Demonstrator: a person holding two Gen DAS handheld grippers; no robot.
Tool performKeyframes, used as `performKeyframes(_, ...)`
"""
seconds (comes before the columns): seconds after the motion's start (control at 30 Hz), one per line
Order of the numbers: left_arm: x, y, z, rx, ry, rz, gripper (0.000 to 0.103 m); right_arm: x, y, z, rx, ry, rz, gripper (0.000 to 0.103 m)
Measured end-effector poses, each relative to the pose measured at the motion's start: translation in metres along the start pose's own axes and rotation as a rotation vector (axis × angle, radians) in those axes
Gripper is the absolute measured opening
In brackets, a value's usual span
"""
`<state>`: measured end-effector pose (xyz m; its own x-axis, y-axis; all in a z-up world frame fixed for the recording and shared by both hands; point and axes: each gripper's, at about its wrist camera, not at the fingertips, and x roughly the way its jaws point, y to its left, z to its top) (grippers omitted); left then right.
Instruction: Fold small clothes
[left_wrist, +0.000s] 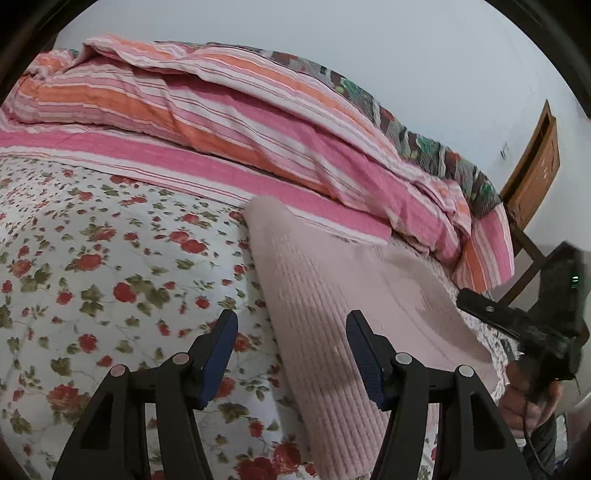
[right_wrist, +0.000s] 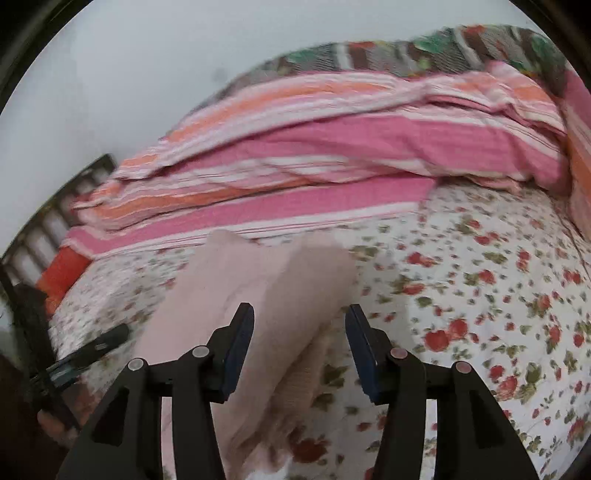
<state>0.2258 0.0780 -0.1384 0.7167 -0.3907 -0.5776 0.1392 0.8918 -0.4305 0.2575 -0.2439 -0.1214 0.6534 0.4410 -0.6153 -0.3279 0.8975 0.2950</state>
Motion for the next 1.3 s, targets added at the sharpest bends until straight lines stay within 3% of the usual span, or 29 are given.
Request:
performKeyframes(0.13,0.005,-0.006,-0.004,0.015,0.022,-0.018,0.061,-0.001,0.011,-0.012,-0.052,-0.007,0.035,0.051)
performKeyframes(0.23,0.006,-0.012,-0.006,0.050,0.020,0.012,0.063,-0.009,0.009,-0.017,-0.063,0.018,0.057,0.051)
performKeyframes(0.53,0.010,-0.016,-0.004,0.014,0.041,0.027,0.063,-0.032,0.007,-0.041,-0.062,0.082,0.178,0.051)
performKeyframes(0.57,0.010,-0.016,-0.004,0.018,0.039,0.029,0.063,-0.031,0.011,-0.044,-0.078,0.095,0.180,0.048)
performKeyframes(0.67,0.010,-0.021,-0.006,0.043,0.037,0.039,0.063,-0.022,0.020,-0.055,-0.124,0.110,0.170,0.006)
performKeyframes(0.8,0.004,-0.027,-0.009,0.076,0.018,0.030,0.063,-0.039,0.010,-0.056,-0.162,0.020,0.135,0.005)
performKeyframes(0.87,0.002,-0.027,-0.009,0.080,0.010,0.019,0.063,-0.043,-0.005,-0.053,-0.112,0.018,0.129,0.005)
performKeyframes(1.0,0.008,-0.027,-0.009,0.069,0.031,0.028,0.063,-0.001,-0.014,-0.065,-0.090,0.176,0.040,0.005)
performKeyframes(1.13,0.011,-0.029,-0.009,0.072,0.038,0.036,0.063,-0.006,-0.002,-0.062,-0.139,0.159,0.025,0.009)
performKeyframes(1.27,0.012,-0.024,-0.006,0.044,0.033,0.013,0.063,-0.028,-0.005,-0.036,-0.080,0.043,0.101,0.040)
performKeyframes(1.3,0.012,-0.022,-0.005,0.036,0.031,0.007,0.063,-0.027,-0.006,-0.031,-0.064,0.034,0.098,0.040)
